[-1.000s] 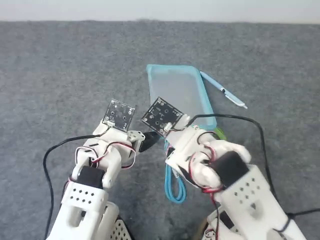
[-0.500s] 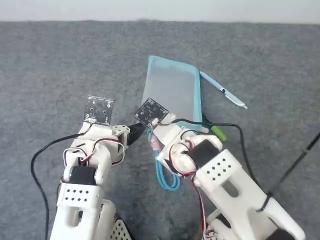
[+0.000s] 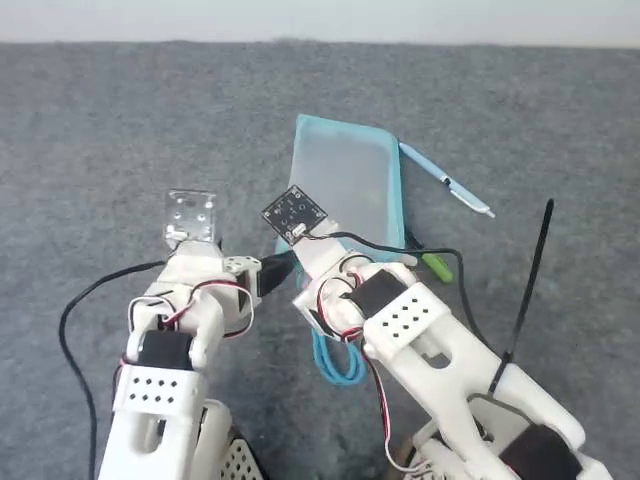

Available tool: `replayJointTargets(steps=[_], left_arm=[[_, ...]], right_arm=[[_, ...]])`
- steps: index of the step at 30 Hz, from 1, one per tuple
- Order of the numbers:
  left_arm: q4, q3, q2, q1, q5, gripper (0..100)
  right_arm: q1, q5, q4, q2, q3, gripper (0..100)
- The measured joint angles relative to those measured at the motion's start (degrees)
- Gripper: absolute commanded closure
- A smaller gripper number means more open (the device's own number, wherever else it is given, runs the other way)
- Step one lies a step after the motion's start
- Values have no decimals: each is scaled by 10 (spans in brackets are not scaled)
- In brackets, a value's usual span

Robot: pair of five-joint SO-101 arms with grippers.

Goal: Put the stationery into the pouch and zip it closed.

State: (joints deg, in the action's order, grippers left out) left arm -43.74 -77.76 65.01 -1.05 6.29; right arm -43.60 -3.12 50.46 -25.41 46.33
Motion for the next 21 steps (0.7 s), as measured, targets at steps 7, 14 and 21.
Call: replayJointTargets(steps=[7, 14, 21], left_arm=[[-9, 22, 7, -93, 1, 607], [55, 22, 33, -167, 1, 607], [88, 33, -17, -215, 1, 607]], right_arm=[[28, 0, 0, 0, 0, 992], [-17, -2, -11, 0, 0, 992], [-55, -4, -11, 64, -22, 824]])
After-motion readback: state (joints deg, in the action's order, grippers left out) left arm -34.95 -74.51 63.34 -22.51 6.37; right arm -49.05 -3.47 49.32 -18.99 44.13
